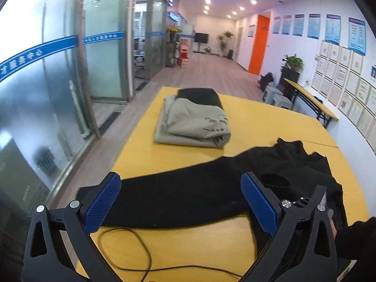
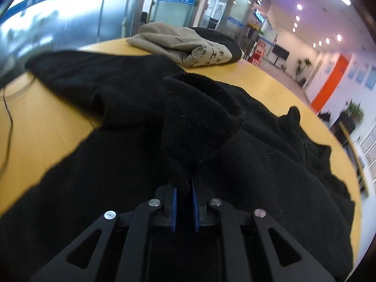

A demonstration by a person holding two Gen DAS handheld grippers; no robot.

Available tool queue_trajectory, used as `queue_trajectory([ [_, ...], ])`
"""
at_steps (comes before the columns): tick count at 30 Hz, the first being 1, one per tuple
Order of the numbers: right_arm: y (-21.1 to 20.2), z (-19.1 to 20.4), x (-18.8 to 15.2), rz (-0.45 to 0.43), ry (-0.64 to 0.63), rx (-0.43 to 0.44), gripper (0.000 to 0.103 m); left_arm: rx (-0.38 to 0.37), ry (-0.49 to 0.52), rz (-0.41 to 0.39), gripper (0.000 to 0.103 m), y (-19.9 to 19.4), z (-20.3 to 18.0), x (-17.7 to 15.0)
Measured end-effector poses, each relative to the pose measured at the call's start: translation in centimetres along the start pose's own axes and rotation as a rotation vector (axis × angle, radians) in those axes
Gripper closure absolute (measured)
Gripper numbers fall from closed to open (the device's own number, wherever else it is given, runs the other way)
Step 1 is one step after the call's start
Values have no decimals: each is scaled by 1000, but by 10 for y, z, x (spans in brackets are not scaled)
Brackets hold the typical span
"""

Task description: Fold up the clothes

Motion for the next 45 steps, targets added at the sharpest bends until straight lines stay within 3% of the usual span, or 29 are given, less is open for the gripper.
queue_trajectory([
  [2, -5, -4, -9, -18, -28, -1, 83, -51, 24, 3, 0, 12, -14, 3],
  [6, -62, -33, -12, -124, -18, 62, 26, -275, 99, -47, 0, 37, -78, 33],
  [7, -77, -41, -20, -144, -15, 58, 16, -344, 120, -56, 0, 45, -98, 41],
  [9, -104, -81, -40, -143, -10, 6, 15, -463, 169, -47, 0, 69, -143, 49],
  [12, -121, -145, -79, -59, -27, -98, 15, -552, 229, 33, 0, 116, -202, 44],
  [15, -114, -212, -122, 51, -180, -256, 15, -595, 291, 133, 0, 165, -252, 22],
  [17, -108, -249, -131, 99, -183, -302, 18, -606, 297, 204, 0, 195, -272, 4],
  [18, -108, -262, -133, 100, -110, -296, 21, -588, 282, 247, 0, 210, -276, -6],
  [20, -107, -289, -137, 102, 37, -285, 39, -564, 243, 295, 1, 225, -279, -23],
  [21, -107, -302, -139, 102, 110, -279, 70, -558, 239, 286, 0, 226, -280, -27],
  [22, -107, -316, -141, 103, 183, -272, 76, -554, 246, 256, 0, 223, -282, -29],
  [24, -106, -342, -145, 104, 329, -259, 76, -558, 265, 223, 0, 217, -285, -35],
  [27, -105, -381, -152, 108, 544, -239, 72, -579, 250, 204, 0, 212, -283, -38],
  [28, -105, -389, -160, 123, 593, -234, 60, -585, 245, 203, 0, 212, -282, -37],
  [30, -110, -399, -167, 143, 653, -195, 52, -595, 244, 203, 0, 212, -282, -37],
  [32, -115, -408, -172, 161, 700, -158, 51, -599, 267, 209, 0, 208, -285, -40],
  [38, -169, -387, -133, 198, 581, -102, 48, -607, 339, 218, 0, 198, -294, -48],
  [39, -174, -376, -126, 189, 586, -85, 45, -602, 346, 216, 0, 196, -295, -49],
  [42, -186, -336, -89, 74, 568, -2, 16, -588, 360, 222, 0, 194, -294, -51],
  [45, -154, -294, -59, 46, 612, 120, 17, -592, 348, 234, 0, 192, -290, -50],
])
Point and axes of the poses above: each gripper's, at about its wrist camera, not at the fingertips, and y roughly the way its jaws point, z to its left, x to its top, the point moved 1 cm from there along y, roughly the way its jaws point, and after that the axes turned 13 degrees about y, right-handed, at the moved point
